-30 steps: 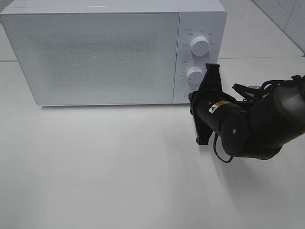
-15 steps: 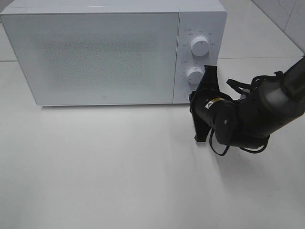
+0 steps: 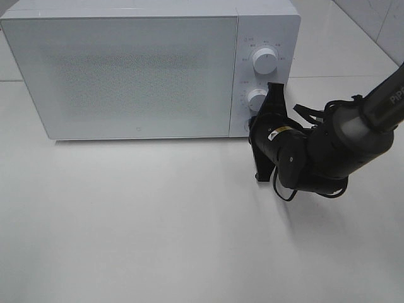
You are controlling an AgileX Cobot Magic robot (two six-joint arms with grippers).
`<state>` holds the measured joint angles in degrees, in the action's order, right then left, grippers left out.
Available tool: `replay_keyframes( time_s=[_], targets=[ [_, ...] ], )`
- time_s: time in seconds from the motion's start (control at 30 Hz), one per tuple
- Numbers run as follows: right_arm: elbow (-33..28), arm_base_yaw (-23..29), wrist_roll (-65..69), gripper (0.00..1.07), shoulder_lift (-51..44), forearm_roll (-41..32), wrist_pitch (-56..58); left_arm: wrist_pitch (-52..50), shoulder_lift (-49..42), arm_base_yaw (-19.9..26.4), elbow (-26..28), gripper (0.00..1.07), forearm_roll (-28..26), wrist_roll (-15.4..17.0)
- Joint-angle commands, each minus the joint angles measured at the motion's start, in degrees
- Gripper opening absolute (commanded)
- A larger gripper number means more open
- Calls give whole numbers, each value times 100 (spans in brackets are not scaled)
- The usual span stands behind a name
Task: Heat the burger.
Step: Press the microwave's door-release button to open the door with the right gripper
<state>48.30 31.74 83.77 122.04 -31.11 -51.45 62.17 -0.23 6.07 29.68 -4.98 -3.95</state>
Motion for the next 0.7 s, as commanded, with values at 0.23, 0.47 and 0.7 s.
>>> replay_keyframes(
  time_s=[0.23, 0.47, 0.7],
  targets=[
    [178, -86, -172, 0, 132, -80, -195, -92, -103, 23, -11, 98, 6, 34],
    [189, -97, -235, 0, 132, -120, -458, -92, -103, 23, -11, 98, 6, 34],
    [367, -97, -212, 0, 132, -115, -968, -92, -103, 23, -11, 98, 6, 34]
  ],
)
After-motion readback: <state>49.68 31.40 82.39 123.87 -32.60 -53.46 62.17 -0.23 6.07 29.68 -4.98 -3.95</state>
